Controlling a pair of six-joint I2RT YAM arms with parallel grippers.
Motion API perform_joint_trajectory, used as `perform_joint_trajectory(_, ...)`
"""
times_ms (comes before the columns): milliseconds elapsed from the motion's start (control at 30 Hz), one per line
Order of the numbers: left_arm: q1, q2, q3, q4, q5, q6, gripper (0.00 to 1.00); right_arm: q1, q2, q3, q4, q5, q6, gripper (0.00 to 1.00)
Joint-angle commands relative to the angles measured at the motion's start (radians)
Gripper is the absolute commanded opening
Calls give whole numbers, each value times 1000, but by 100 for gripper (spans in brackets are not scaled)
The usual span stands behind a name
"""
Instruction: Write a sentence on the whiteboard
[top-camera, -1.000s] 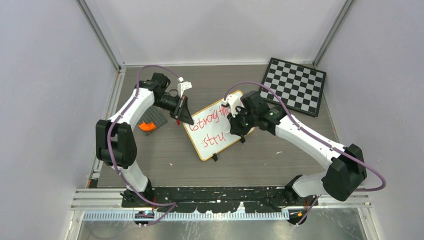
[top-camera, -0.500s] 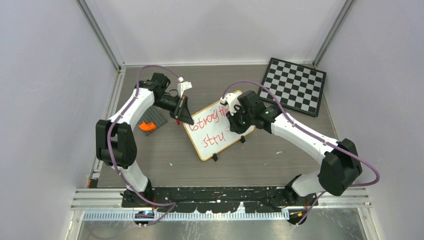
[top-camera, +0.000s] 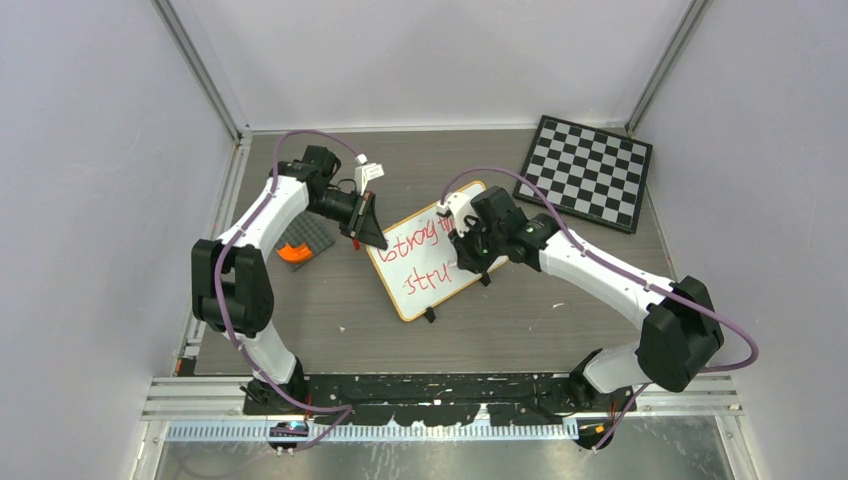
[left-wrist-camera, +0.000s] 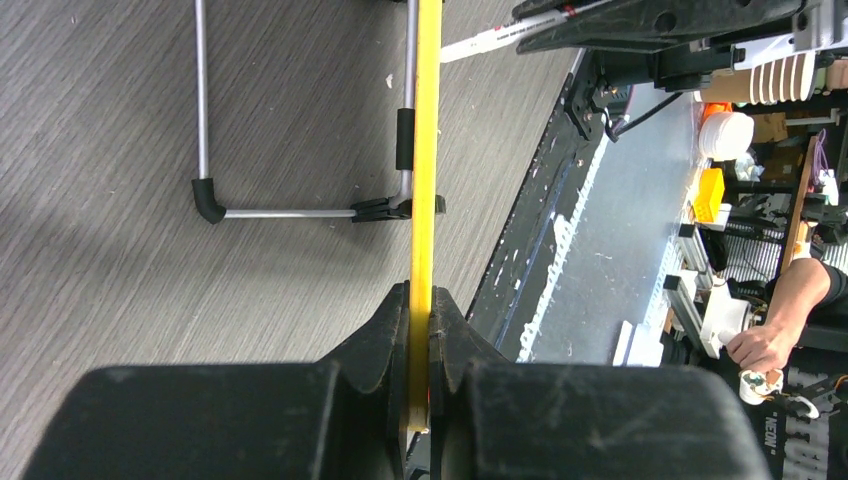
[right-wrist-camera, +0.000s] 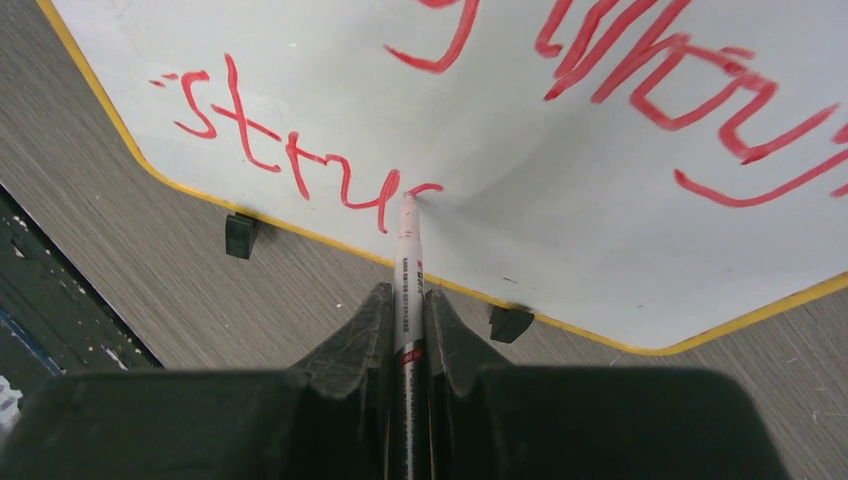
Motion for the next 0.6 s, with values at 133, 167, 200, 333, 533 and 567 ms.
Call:
perform_joint_trajectory(133,-2,9,13,-15,-67,-6,0,7,10,-45,43,32,-31,0)
perform_joint_trajectory(167,-2,9,14,-14,-67,-5,0,7,7,-44,38,41,-36,0)
perform_joint_trajectory(200,-2,9,13,-16,-67,-5,0,8,3,-42,37,53,-40,0)
perform_joint_trajectory(333,-2,10,15,-14,-66,-7,0,3,-13,-11,32,72,-46,0)
perform_joint_trajectory(533,-2,9,19,-19,-67,-7,0,0,-7,54,26,67,-40,0)
perform_joint_trajectory(567,-2,8,19,-19,-67,-7,0,-1,-4,59,26,68,-41,0)
